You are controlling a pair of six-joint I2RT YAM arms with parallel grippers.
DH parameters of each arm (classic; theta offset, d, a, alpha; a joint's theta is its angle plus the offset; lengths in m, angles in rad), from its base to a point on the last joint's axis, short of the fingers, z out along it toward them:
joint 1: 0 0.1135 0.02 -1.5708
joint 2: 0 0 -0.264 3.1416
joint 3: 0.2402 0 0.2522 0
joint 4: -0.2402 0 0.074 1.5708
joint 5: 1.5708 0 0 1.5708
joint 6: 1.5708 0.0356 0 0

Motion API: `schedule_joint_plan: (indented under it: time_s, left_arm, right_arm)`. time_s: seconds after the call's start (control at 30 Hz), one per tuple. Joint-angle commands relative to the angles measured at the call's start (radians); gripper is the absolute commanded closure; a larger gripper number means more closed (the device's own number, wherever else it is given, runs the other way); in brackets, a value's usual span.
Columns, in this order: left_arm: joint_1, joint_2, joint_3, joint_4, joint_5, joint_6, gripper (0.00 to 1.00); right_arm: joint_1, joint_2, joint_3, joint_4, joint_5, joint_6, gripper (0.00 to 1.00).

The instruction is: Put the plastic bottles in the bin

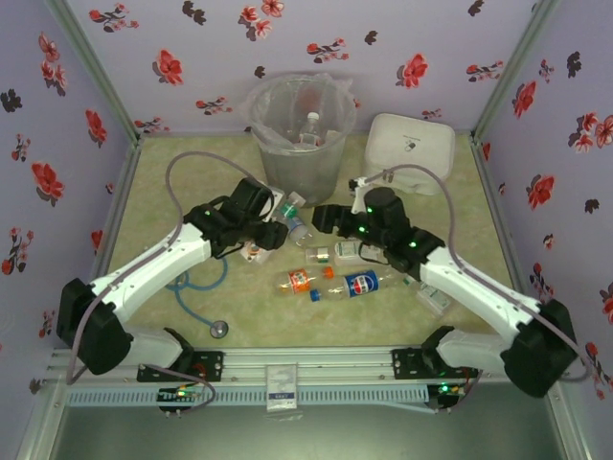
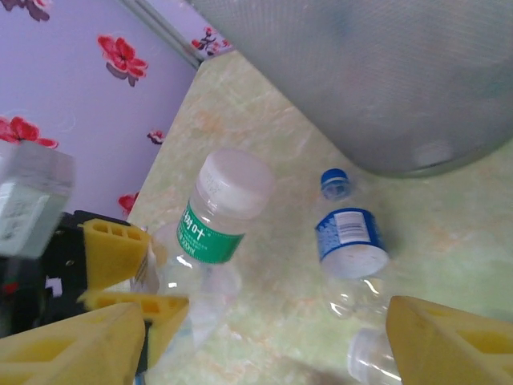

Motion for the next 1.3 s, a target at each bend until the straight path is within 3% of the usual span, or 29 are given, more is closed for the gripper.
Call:
schedule_joint_plan:
  time_s: [0.0, 0.13, 0.3, 0.53, 0.8, 0.9, 1.03, 1.27]
  left_arm:
    - [-0.022, -0.027, -0.031, 0.116, 0.080, -0.009, 0.43]
    - [-0.033, -0.037, -0.047, 0.136, 0.107, -0.003, 0.43]
    - [-0.036, -0.073, -0.088, 0.184, 0.112, -0.012, 0.43]
    - [-0.036, -0.116, -0.127, 0.237, 0.115, -0.021, 0.42]
    - [-0.037, -0.136, -0.158, 0.287, 0.091, -0.045, 0.39]
    - [-0.036, -0.152, -0.176, 0.305, 0.057, -0.053, 0.31]
    - [-0.034, -0.199, -0.215, 0.336, 0.081, -0.022, 0.00]
    - [-0.032, -0.311, -0.300, 0.321, 0.173, -0.002, 0.00]
  right_arm:
    - [0.019, 0.086, 0.083, 0.122, -0.016, 0.006, 0.22]
    - [0.025, 0.169, 0.150, 0.116, -0.003, -0.022, 0.22]
    - [0.025, 0.205, 0.179, 0.095, 0.020, -0.023, 0.34]
    - [0.025, 0.241, 0.185, 0.095, -0.010, 0.012, 0.43]
    - [0.024, 0.235, 0.217, 0.073, 0.000, 0.022, 0.70]
    - [0.024, 0.207, 0.248, 0.033, 0.025, -0.009, 0.75]
    - [0.023, 0.143, 0.324, -0.059, 0.071, -0.091, 0.80]
    - [0.013, 0.024, 0.530, -0.210, 0.195, -0.256, 0.88]
